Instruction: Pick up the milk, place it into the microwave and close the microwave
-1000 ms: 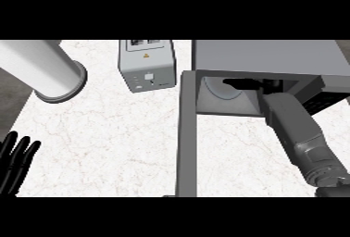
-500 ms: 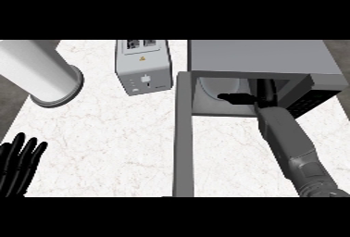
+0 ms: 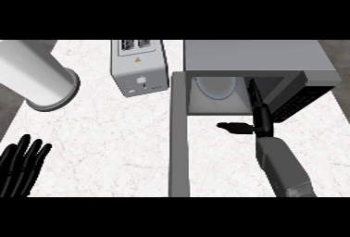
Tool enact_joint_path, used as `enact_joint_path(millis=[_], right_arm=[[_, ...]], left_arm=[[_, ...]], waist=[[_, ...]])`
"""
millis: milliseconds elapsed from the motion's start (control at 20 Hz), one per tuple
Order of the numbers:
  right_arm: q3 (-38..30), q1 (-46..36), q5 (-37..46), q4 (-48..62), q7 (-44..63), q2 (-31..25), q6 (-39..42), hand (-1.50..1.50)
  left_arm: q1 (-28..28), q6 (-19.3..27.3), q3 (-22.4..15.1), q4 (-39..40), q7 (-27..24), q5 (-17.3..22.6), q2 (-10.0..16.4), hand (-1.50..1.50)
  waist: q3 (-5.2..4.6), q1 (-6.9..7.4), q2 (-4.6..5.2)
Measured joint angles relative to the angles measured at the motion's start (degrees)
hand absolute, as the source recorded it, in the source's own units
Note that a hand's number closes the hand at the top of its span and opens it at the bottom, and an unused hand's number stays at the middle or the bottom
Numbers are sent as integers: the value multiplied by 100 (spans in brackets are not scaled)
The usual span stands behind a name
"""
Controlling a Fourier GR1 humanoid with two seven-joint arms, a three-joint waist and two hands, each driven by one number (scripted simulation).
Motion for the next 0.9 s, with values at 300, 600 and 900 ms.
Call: enact_joint_path(millis=[300, 600, 900], right_arm=[[125, 1141, -238, -767, -156, 227, 383, -150], [375, 2246, -433, -1621, -288, 331, 1147, -150], [657, 3493, -563, -2749, -539, 351, 1598, -150]], left_arm=[[64, -314, -309, -4, 87, 116, 71, -150], [-128, -712, -664, 230, 174, 68, 267, 150], [-681, -761, -888, 757, 117, -228, 233, 150]], waist=[[21, -73, 25], [27, -83, 49], [30, -57, 67]])
